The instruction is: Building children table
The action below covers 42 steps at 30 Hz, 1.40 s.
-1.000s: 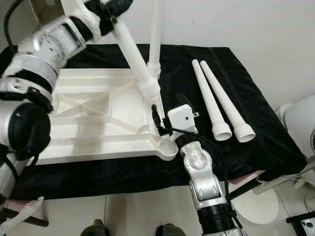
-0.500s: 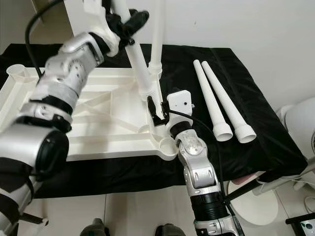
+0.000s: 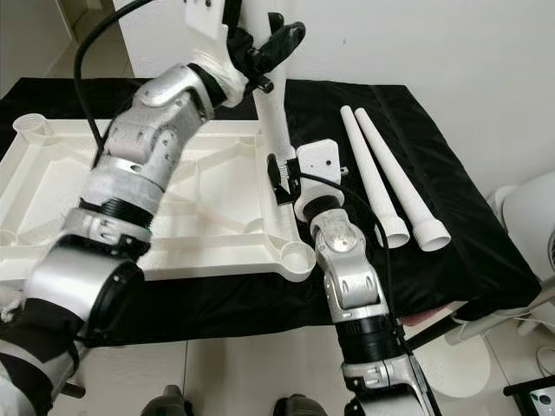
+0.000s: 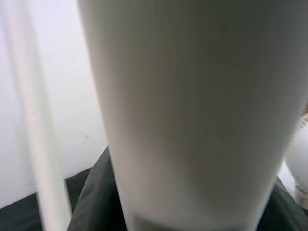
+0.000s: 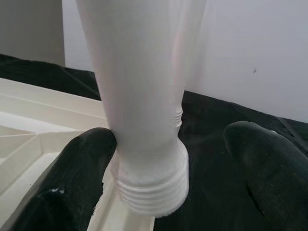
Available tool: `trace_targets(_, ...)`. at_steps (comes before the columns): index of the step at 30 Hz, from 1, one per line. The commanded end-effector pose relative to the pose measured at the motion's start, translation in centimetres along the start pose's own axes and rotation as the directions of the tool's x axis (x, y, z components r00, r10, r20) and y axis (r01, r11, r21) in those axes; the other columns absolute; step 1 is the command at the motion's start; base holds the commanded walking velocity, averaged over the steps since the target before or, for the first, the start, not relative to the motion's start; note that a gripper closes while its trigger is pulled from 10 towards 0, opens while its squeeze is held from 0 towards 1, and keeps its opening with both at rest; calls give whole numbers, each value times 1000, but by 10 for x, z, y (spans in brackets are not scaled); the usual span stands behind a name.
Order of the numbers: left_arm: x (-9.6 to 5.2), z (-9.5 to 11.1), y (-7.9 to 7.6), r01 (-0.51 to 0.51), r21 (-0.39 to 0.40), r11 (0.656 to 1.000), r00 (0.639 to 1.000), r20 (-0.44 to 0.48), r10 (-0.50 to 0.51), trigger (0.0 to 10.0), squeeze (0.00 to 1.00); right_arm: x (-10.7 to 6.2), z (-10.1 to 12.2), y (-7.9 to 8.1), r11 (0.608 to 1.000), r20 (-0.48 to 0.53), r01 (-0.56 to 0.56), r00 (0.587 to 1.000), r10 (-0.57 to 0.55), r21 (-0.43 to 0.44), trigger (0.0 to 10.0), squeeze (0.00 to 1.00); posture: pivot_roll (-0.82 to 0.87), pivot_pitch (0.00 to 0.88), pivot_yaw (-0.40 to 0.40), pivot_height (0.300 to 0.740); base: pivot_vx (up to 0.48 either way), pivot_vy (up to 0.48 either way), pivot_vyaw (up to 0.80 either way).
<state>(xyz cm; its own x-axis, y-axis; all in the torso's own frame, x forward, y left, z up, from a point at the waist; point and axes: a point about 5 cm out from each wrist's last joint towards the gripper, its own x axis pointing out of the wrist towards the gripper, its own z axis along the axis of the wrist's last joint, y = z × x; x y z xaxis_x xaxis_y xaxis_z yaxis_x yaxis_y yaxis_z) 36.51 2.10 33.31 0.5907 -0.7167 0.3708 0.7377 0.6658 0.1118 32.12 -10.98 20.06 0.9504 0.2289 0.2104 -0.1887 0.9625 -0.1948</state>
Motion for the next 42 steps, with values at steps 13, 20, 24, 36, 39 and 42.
trace_targets(13,5,7,-33,66,-3,998,998,24,-66,10000,0,22,4,-8,995,-6,4,1000,-5,-97,10000,0,22,0,-52,740,0,0,0)
trace_targets(20,5,9,-37,67,-7,998,997,25,-67,10000,0,29,8,-9,992,2,-2,1000,2,-126,10000,0,23,0,-52,740,0,0,0)
trace_targets(24,5,11,-39,63,-12,998,998,24,-63,10000,0,33,10,-9,990,13,-7,1000,9,-137,10000,0,23,0,-51,740,0,0,0)
trace_targets(36,5,12,-40,63,-10,998,998,22,-62,10000,0,32,4,-6,990,-8,-15,1000,14,-143,0,0,19,0,-47,740,0,0,0)
trace_targets(39,5,13,-40,62,-8,998,998,23,-62,10000,0,32,3,-5,990,-13,-17,1000,15,-137,0,0,19,0,-45,740,0,0,0)
trace_targets(42,5,14,-41,61,-7,998,998,24,-60,10000,0,31,1,-5,993,-22,-1,1000,-2,-120,0,0,20,0,-43,740,0,0,0)
